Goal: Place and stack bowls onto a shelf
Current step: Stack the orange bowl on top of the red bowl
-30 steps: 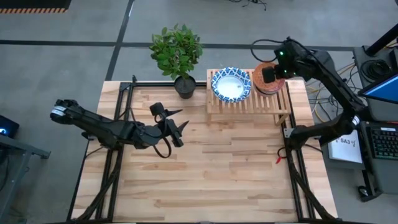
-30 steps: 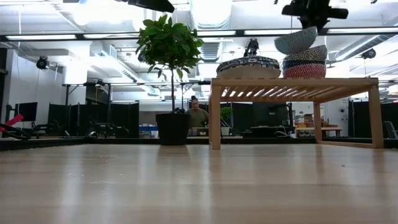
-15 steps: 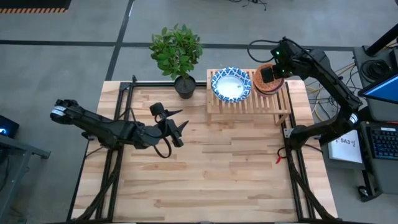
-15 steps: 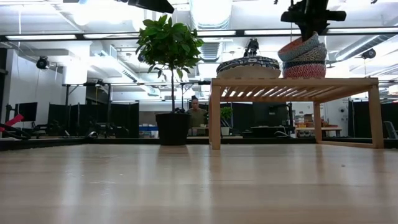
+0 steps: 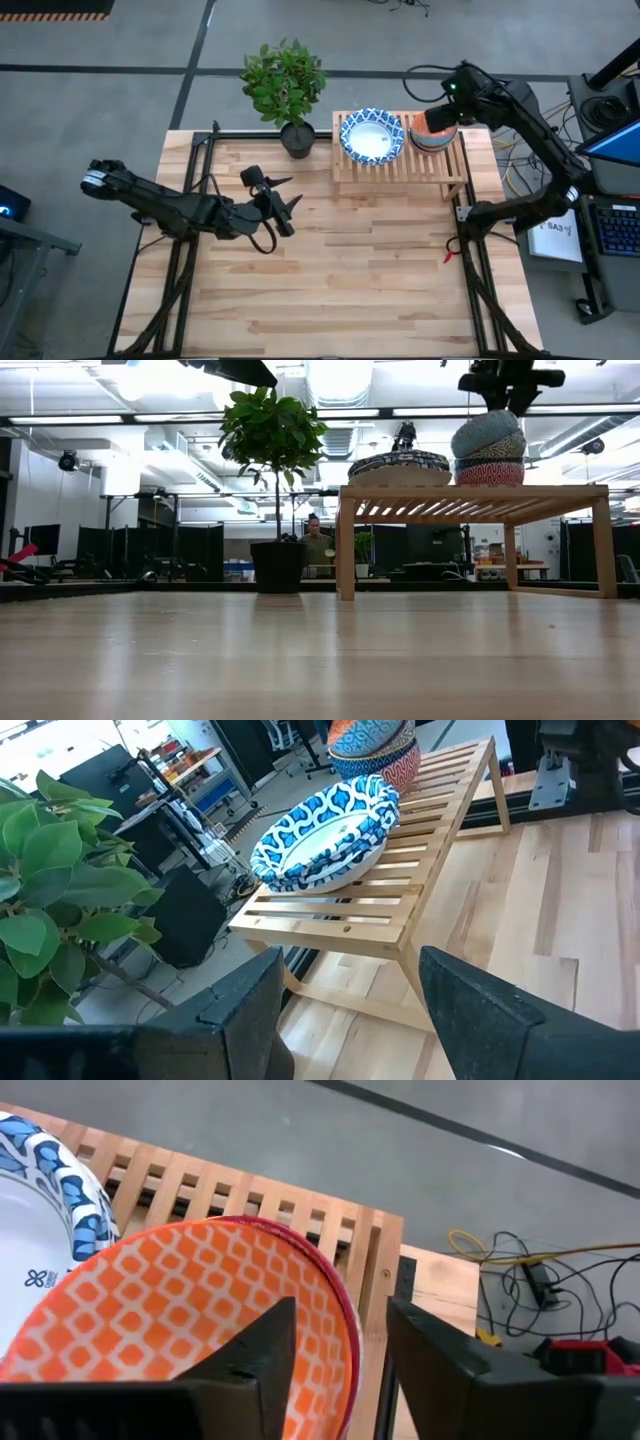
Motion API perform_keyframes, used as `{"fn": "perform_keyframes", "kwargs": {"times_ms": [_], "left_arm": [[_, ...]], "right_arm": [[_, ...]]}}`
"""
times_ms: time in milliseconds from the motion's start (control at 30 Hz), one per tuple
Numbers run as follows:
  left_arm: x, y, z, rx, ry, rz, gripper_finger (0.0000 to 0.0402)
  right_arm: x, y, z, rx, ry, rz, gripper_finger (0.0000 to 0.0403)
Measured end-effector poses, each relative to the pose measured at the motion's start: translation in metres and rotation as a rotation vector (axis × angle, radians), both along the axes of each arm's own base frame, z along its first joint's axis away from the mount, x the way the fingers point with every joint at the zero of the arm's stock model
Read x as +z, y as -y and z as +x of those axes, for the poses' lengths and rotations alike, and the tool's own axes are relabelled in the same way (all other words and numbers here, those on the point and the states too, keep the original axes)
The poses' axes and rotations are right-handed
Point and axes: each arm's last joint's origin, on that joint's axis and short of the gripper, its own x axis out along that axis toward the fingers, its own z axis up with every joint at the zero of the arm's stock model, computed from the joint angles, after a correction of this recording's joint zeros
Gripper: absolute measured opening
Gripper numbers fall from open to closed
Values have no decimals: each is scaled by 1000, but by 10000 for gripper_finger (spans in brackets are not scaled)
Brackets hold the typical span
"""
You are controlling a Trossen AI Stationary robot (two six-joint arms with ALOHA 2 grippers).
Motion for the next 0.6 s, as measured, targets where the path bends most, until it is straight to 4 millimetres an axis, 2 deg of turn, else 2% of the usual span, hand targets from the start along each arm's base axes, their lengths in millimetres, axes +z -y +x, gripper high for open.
{"fn": "perform_keyframes", "kwargs": {"times_ms": [133,300,467,600], "left_arm": [[0,0,0,2,4,-5,216],[-2,0,-1,15,-1,-22,216],[-8,-3,-5,94,-22,-23,216],[-11,-3,-7,110,-32,-32,216]], "right_arm": [[6,-4,-4,0,20,-20,163],[14,-15,-14,22,49,-54,163],[14,-32,-31,50,109,-114,138],[5,-47,-42,153,255,-184,99]]}}
